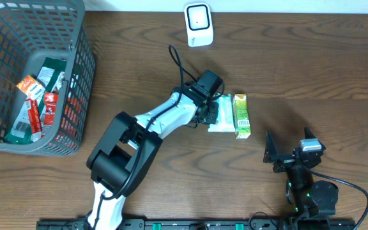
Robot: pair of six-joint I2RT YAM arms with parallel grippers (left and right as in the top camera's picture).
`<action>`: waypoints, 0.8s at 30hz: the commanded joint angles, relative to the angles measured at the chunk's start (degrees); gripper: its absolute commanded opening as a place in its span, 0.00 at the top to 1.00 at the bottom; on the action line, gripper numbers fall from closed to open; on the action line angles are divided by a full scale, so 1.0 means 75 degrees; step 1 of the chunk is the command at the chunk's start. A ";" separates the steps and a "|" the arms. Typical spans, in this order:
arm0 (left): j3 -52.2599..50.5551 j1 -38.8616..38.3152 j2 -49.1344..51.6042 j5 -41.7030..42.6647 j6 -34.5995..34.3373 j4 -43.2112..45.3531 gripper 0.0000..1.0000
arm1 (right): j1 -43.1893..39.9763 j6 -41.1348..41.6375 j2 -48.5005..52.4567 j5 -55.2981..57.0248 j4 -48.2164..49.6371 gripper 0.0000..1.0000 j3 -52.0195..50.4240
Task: Scan the item barcode
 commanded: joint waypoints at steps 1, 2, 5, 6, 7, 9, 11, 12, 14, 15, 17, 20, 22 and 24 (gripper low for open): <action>-0.0052 -0.0254 0.0187 -0.0067 0.0079 0.0000 0.83 | -0.0082 0.0105 -0.0032 0.0017 -0.0023 0.01 -0.0009; -0.0052 -0.0291 0.0187 -0.0067 0.0076 0.0009 0.83 | -0.0082 0.0105 -0.0035 0.0017 -0.0023 0.01 -0.0009; -0.0052 -0.0393 0.0187 -0.0067 0.0073 0.0044 0.83 | -0.0082 0.0102 -0.0035 0.0017 -0.0020 0.01 -0.0009; -0.0052 -0.0420 0.0187 -0.0064 0.0067 0.0067 0.83 | -0.0082 0.0105 -0.0035 0.0015 -0.0023 0.01 -0.0009; -0.0052 -0.0434 0.0187 -0.0064 0.0017 0.0093 0.83 | -0.0082 0.0105 -0.0035 0.0017 -0.0023 0.01 -0.0009; -0.0052 -0.0458 0.0187 -0.0061 -0.0175 0.0163 0.83 | -0.0082 0.0105 -0.0032 0.0015 -0.0023 0.01 -0.0009; -0.0052 -0.0484 0.0187 -0.0061 -0.0224 0.0274 0.83 | -0.0082 0.0105 -0.0032 0.0015 -0.0023 0.01 -0.0009; -0.0052 -0.0495 0.0187 -0.0061 -0.0221 0.0332 0.83 | -0.0082 0.0102 -0.0035 0.0017 -0.0023 0.01 -0.0009; -0.0052 -0.0513 0.0187 -0.0064 -0.0221 0.0481 0.83 | -0.0082 0.0105 -0.0035 0.0017 -0.0023 0.01 -0.0009; -0.0052 -0.0513 0.0187 -0.0064 -0.0221 0.0565 0.83 | -0.0082 0.0105 -0.0032 0.0017 -0.0023 0.01 -0.0009; -0.0052 -0.0522 0.0187 -0.0064 -0.0221 0.0714 0.83 | -0.0082 0.0105 -0.0035 0.0015 -0.0023 0.01 -0.0009; -0.0052 -0.0551 0.0187 -0.0064 -0.0245 0.0901 0.83 | -0.0082 0.0105 -0.0035 0.0015 -0.0023 0.01 -0.0009; -0.0052 -0.0577 0.0187 -0.0064 -0.0245 0.0947 0.83 | -0.0082 0.0105 -0.0035 0.0017 -0.0023 0.01 -0.0009; -0.0052 -0.0609 0.0187 -0.0064 -0.0245 0.0982 0.83 | -0.0082 0.0105 -0.0035 0.0017 -0.0023 0.01 -0.0009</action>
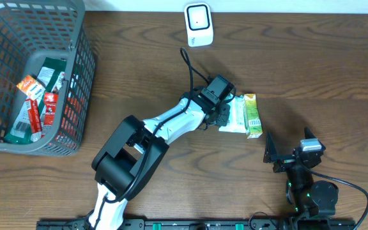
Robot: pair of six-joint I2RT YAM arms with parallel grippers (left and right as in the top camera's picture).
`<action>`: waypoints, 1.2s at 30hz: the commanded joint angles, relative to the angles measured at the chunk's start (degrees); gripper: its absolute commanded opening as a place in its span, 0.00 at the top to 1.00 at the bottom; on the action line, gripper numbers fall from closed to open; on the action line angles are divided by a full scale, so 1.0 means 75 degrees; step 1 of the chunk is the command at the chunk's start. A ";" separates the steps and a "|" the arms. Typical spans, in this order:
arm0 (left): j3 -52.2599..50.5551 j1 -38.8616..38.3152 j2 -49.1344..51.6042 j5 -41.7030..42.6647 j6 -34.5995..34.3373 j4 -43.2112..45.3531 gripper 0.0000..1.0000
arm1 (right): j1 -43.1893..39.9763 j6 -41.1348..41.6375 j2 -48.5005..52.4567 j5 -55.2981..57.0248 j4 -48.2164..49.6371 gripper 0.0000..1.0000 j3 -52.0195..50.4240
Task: Scan the item barcode
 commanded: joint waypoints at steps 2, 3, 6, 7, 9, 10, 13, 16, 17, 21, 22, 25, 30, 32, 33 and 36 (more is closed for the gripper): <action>-0.0032 -0.0137 0.0152 -0.0035 -0.0038 0.0108 0.83 | -0.0082 0.0105 -0.0032 0.0017 -0.0023 0.01 -0.0009; -0.0032 -0.0152 0.0152 -0.0035 -0.0038 0.0128 0.83 | -0.0082 0.0105 -0.0032 0.0017 -0.0023 0.01 -0.0009; -0.0032 -0.0201 0.0152 -0.0032 -0.0050 0.0184 0.83 | -0.0082 0.0105 -0.0032 0.0015 -0.0023 0.01 -0.0009; -0.0032 -0.0224 0.0152 -0.0032 -0.0099 0.0195 0.83 | -0.0082 0.0105 -0.0035 0.0015 -0.0023 0.01 -0.0009; -0.0038 -0.0277 0.0152 -0.0035 -0.0096 0.0242 0.83 | -0.0082 0.0105 -0.0032 0.0017 -0.0023 0.01 -0.0009; -0.0038 -0.0297 0.0152 -0.0038 -0.0093 0.0259 0.83 | -0.0082 0.0105 -0.0035 0.0017 -0.0023 0.01 -0.0009; -0.0038 -0.0315 0.0152 -0.0044 -0.0093 0.0306 0.83 | -0.0082 0.0102 -0.0035 0.0017 -0.0020 0.01 -0.0009; -0.0035 -0.0312 0.0149 -0.0256 -0.0087 0.0300 0.83 | -0.0082 0.0102 -0.0032 0.0015 -0.0023 0.01 -0.0009; -0.0017 -0.0306 0.0122 -0.0332 -0.0006 0.0291 0.83 | -0.0082 0.0105 -0.0035 0.0017 -0.0023 0.01 -0.0009; 0.0262 -0.0221 -0.0207 -0.0458 0.0291 -0.0146 0.83 | -0.0082 0.0105 -0.0032 0.0015 -0.0023 0.01 -0.0009; 0.0399 -0.0163 -0.0414 -0.0565 0.0356 -0.0382 0.73 | -0.0082 0.0105 -0.0032 0.0017 -0.0023 0.01 -0.0009; 0.0749 0.0064 -0.1070 -0.0959 0.0405 -0.1049 0.62 | -0.0082 0.0105 -0.0032 0.0017 -0.0023 0.01 -0.0009; 0.1256 0.0874 -0.2553 -0.1390 0.0554 -0.2119 0.41 | -0.0082 0.0105 -0.0035 0.0017 -0.0023 0.01 -0.0009; 0.1457 0.1405 -0.3203 -0.1390 0.0726 -0.2565 0.39 | -0.0082 0.0105 -0.0035 0.0017 -0.0023 0.01 -0.0009; 0.1629 0.2075 -0.3832 -0.1393 0.0871 -0.2940 0.36 | -0.0082 0.0105 -0.0032 0.0017 -0.0020 0.01 -0.0009; 0.1798 0.3401 -0.4712 -0.1390 0.1107 -0.3354 0.35 | -0.0082 0.0105 -0.0032 0.0015 -0.0023 0.01 -0.0009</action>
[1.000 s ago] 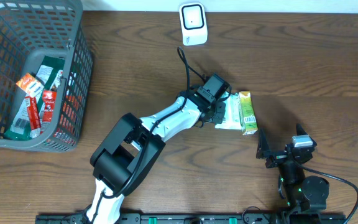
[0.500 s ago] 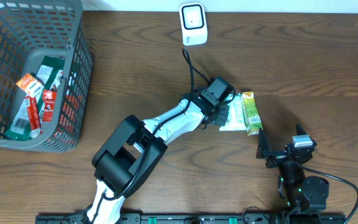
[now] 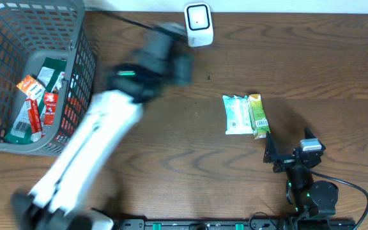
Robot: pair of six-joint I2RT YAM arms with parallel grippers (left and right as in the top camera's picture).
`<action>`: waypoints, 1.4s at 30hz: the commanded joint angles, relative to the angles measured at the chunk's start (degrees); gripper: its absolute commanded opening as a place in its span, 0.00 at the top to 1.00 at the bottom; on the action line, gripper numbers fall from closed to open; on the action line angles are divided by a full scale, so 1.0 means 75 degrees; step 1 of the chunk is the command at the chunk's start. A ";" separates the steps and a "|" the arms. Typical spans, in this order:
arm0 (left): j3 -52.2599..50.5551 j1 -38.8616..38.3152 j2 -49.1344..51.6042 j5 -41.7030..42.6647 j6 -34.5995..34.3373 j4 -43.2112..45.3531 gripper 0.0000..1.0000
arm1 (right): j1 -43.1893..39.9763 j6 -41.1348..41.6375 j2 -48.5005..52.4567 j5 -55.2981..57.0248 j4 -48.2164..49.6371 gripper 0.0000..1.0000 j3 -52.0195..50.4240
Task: Scan the item barcode
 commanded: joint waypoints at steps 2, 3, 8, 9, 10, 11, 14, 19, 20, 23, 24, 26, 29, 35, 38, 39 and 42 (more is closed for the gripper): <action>0.0236 0.2967 -0.1708 -0.0256 0.0443 -0.0548 0.33 | -0.0082 0.0102 -0.0035 0.0017 -0.0023 0.01 -0.0009; 0.0236 0.3555 -0.1880 -0.0256 0.0443 -0.0603 0.32 | -0.0082 0.0102 -0.0032 0.0015 -0.0023 0.01 -0.0009; 0.0230 0.5974 -0.2090 -0.0256 0.0487 -0.0979 0.25 | -0.0082 0.0102 -0.0035 0.0017 -0.0023 0.01 -0.0009; 0.0213 0.6403 -0.2025 -0.0256 0.0583 -0.1075 0.24 | -0.0082 0.0102 -0.0032 0.0017 -0.0023 0.01 -0.0009; 0.0181 0.6747 -0.1947 -0.0256 0.0656 -0.1148 0.23 | -0.0082 0.0102 -0.0032 0.0017 -0.0023 0.01 -0.0009; 0.0122 0.7093 -0.1833 -0.0256 0.0758 -0.1174 0.22 | -0.0082 0.0102 -0.0032 0.0017 -0.0023 0.01 -0.0009; -0.0079 0.7825 -0.1332 -0.0256 0.0871 -0.1107 0.21 | -0.0082 0.0102 -0.0032 0.0015 -0.0023 0.01 -0.0009; -0.0105 0.8291 -0.0044 0.0157 0.1781 -0.1227 0.12 | -0.0082 0.0102 -0.0032 0.0017 -0.0023 0.01 -0.0009; -0.0105 0.8303 0.0338 0.0475 0.2046 -0.1326 0.10 | -0.0082 0.0099 -0.0032 0.0015 -0.0023 0.01 -0.0009; -0.0105 0.8294 0.0959 0.1061 0.2352 -0.1547 0.07 | -0.0082 0.0102 -0.0032 0.0015 -0.0023 0.01 -0.0009; -0.0105 0.8294 0.1163 0.1218 0.2413 -0.1612 0.07 | -0.0082 0.0102 -0.0032 0.0017 -0.0023 0.01 -0.0009; -0.0105 0.8294 0.1530 0.1498 0.2602 -0.1737 0.08 | -0.0082 0.0102 -0.0032 0.0017 -0.0023 0.01 -0.0009; -0.0105 0.8294 0.1990 0.1891 0.2897 -0.1976 0.08 | -0.0082 0.0102 -0.0032 0.0015 -0.0023 0.01 -0.0009; -0.0105 0.8294 0.2471 0.1958 0.2900 -0.2401 0.08 | -0.0082 0.0099 -0.0032 0.0015 -0.0023 0.01 -0.0009; -0.0117 0.8279 0.2579 0.1958 0.2894 -0.2553 0.09 | -0.0082 0.0102 -0.0032 0.0017 -0.0023 0.01 -0.0009; -0.0143 0.8262 0.2602 0.1961 0.2894 -0.2570 0.10 | -0.0082 0.0099 -0.0032 0.0017 -0.0023 0.01 -0.0009; -0.0277 0.8151 0.2667 0.1953 0.2897 -0.2422 0.10 | -0.0082 0.0102 -0.0032 0.0017 -0.0023 0.01 -0.0009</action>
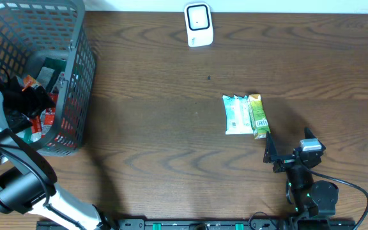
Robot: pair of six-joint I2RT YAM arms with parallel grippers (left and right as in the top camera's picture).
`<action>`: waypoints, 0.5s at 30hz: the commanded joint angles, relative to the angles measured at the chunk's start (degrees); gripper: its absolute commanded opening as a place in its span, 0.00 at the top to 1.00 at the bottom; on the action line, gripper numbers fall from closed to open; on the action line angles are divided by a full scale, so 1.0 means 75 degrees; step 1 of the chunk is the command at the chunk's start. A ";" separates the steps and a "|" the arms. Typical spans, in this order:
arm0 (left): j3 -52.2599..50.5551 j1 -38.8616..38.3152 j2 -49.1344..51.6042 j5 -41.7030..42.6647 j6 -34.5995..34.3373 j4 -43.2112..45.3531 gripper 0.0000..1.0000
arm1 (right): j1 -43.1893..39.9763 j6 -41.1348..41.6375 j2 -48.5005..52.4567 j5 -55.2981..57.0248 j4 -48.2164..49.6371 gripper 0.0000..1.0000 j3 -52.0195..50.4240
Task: Scan the item barcode
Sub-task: 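Grasp the red HACKS candy bag in the basket with the left gripper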
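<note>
Two packets lie side by side on the table right of centre: a white-and-green one [237,115] and a green-and-yellow one [257,116]. No gripper touches them. The white scanner [198,24] stands at the far edge. My left gripper [32,99] is at the far left, down inside the grey basket [85,57] among its packets; its jaws are hidden in the clutter. At the front right my right gripper [270,152] rests just below the packets, jaws apart and empty.
The basket holds several red, white and green packets [29,86]. The right arm's base and cable [312,191] sit at the front right edge. The left arm's white links [18,185] run along the left front.
The left arm was a blur over the table's left middle near the scanner; its gripper is now in the basket. Both packets and the right arm are as they were.
My left gripper was on the two packets at the table's centre. Then it and the packets were a little farther right. Then the packets lay alone there while the arm was back to the left, and now it reaches into the basket.
</note>
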 commanded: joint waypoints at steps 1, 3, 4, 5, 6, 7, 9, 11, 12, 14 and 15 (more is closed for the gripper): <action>-0.0236 -0.0154 0.0160 0.0114 0.0134 0.0216 0.09 | -0.0082 0.0105 -0.0032 0.0012 -0.0023 0.01 -0.0009; -0.0353 -0.0239 0.0172 0.0111 0.0140 0.0507 0.09 | -0.0082 0.0105 -0.0032 0.0015 -0.0023 0.01 -0.0009; -0.0399 -0.0277 0.0172 0.0108 0.0137 0.0638 0.09 | -0.0082 0.0105 -0.0032 0.0012 -0.0023 0.01 -0.0009; -0.0408 -0.0300 0.0172 0.0111 0.0137 0.0685 0.09 | -0.0082 0.0105 -0.0032 0.0015 -0.0023 0.01 -0.0009; -0.0417 -0.0329 0.0172 0.0108 0.0137 0.0731 0.09 | -0.0082 0.0105 -0.0032 0.0012 -0.0023 0.01 -0.0009; -0.0417 -0.0356 0.0172 0.0108 0.0137 0.0731 0.09 | -0.0082 0.0105 -0.0032 0.0015 -0.0020 0.01 -0.0009; -0.0431 -0.0382 0.0172 -0.0017 0.0134 0.0729 0.09 | -0.0082 0.0105 -0.0032 0.0012 -0.0023 0.01 -0.0009; -0.0510 -0.0405 0.0172 -0.0420 0.0128 0.0764 0.09 | -0.0082 0.0105 -0.0032 0.0012 -0.0023 0.01 -0.0009; -0.0551 -0.0405 0.0172 -0.0551 0.0090 0.0816 0.09 | -0.0082 0.0105 -0.0032 0.0012 -0.0020 0.01 -0.0009; -0.0667 -0.0399 0.0172 -0.0694 -0.0041 0.0979 0.09 | -0.0082 0.0102 -0.0032 0.0015 -0.0023 0.01 -0.0009; -0.0714 -0.0396 0.0172 -0.0691 -0.0041 0.1058 0.09 | -0.0082 0.0105 -0.0032 0.0015 -0.0023 0.01 -0.0009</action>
